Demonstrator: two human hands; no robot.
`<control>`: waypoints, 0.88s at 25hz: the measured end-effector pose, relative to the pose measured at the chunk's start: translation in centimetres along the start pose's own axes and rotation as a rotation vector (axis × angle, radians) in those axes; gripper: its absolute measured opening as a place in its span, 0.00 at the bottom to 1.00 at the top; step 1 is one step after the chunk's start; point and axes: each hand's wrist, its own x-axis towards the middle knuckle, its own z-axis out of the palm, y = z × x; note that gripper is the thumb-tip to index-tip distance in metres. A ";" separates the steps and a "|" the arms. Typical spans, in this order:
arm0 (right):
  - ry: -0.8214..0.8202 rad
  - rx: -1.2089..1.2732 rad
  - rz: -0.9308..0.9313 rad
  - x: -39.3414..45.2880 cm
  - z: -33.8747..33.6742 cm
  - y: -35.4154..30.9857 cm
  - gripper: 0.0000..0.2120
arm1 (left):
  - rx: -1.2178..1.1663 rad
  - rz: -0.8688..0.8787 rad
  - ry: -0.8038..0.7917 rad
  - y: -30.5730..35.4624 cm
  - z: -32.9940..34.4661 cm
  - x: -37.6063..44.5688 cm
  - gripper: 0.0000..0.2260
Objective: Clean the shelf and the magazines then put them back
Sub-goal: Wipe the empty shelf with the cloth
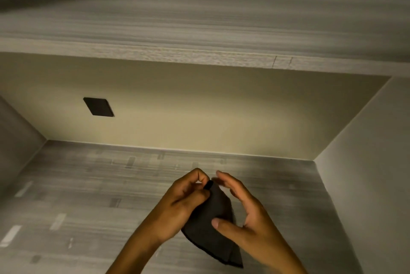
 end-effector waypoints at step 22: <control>-0.040 0.112 -0.319 1.9 -0.3 -0.5 0.15 | 0.433 0.075 -0.052 -2.0 -1.1 -1.9 0.16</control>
